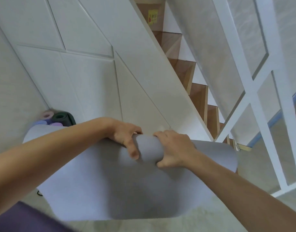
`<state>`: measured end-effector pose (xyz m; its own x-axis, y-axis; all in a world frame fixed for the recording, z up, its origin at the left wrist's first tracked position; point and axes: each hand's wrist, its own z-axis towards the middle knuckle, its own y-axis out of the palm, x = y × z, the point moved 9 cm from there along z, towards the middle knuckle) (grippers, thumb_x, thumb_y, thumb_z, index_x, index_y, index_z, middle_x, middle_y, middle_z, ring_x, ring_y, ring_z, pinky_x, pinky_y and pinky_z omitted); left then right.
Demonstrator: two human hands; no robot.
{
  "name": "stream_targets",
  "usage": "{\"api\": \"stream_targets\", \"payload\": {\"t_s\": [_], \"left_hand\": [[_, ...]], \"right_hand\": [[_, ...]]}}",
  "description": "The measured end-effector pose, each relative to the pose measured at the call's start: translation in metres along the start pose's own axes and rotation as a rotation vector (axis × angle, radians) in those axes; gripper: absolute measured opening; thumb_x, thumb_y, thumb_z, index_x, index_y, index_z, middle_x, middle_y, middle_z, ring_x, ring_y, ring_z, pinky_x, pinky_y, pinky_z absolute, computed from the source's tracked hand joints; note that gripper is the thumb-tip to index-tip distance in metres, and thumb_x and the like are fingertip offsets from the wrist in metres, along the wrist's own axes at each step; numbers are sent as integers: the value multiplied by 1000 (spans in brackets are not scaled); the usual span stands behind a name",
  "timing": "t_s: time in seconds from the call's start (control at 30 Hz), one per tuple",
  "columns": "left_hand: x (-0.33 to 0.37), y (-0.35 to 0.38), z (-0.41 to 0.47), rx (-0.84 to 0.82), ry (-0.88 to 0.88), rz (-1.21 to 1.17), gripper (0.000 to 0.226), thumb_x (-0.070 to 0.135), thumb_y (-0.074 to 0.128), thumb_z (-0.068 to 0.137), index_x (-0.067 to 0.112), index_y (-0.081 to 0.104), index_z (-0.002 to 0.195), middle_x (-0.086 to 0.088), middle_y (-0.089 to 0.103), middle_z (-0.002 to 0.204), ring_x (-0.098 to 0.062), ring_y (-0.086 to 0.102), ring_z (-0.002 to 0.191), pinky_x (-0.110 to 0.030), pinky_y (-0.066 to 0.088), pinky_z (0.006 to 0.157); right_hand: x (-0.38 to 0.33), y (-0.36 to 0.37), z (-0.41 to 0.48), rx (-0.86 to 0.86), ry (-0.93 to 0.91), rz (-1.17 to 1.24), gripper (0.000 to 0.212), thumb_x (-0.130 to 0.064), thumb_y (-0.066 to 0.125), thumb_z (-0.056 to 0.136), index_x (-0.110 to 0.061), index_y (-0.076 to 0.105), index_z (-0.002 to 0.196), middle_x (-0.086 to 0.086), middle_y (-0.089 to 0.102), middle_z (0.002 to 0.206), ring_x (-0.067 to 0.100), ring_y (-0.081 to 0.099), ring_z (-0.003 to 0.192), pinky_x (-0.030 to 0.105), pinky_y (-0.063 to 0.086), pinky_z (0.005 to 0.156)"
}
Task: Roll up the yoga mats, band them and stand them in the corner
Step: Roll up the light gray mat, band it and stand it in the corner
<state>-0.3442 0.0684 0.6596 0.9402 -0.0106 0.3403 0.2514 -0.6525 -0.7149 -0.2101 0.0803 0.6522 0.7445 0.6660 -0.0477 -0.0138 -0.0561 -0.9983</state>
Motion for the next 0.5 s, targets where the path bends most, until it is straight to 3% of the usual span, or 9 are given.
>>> {"api": "stream_targets", "payload": {"t_s": [0.07,0.17,0.27,0.33,0.43,0.5], "left_hand": [[4,-2,-9,68,4,261,123,56,92,48,31,27,150,8,51,137,-18,55,122,-37,45,105],[14,-2,-22,262,50,648,140,67,85,51,33,-1,156,3,45,135,-23,55,119,-33,42,89],[15,3,-25,354,78,707,123,66,81,55,30,15,153,0,51,125,-26,60,109,-31,37,75],[14,4,-20,400,97,703,101,63,78,57,27,33,140,-1,56,117,-27,62,102,-32,38,70],[13,4,-7,426,91,721,84,60,75,58,21,42,125,-3,62,110,-31,65,94,-33,44,67],[17,0,0,435,89,714,79,57,76,58,19,43,118,-4,65,105,-31,66,90,-32,42,65]], "right_hand": [[12,-6,3,-57,50,141,79,-54,78,56,-39,46,127,-14,61,111,15,60,101,32,46,76],[21,0,3,-205,96,338,68,-52,84,48,-40,54,108,-16,64,94,7,60,87,31,52,78],[24,13,0,-311,123,473,67,-51,87,46,-39,56,103,-16,65,98,8,61,90,35,55,83],[20,20,-3,-353,99,453,75,-53,86,51,-44,50,116,-18,62,109,10,61,99,37,53,89],[4,25,2,-284,49,302,116,-64,83,55,-41,20,150,-13,46,140,17,52,123,38,46,101],[-4,31,9,-190,70,177,134,-72,80,52,-31,8,157,-7,39,147,21,47,131,40,45,100]]}}
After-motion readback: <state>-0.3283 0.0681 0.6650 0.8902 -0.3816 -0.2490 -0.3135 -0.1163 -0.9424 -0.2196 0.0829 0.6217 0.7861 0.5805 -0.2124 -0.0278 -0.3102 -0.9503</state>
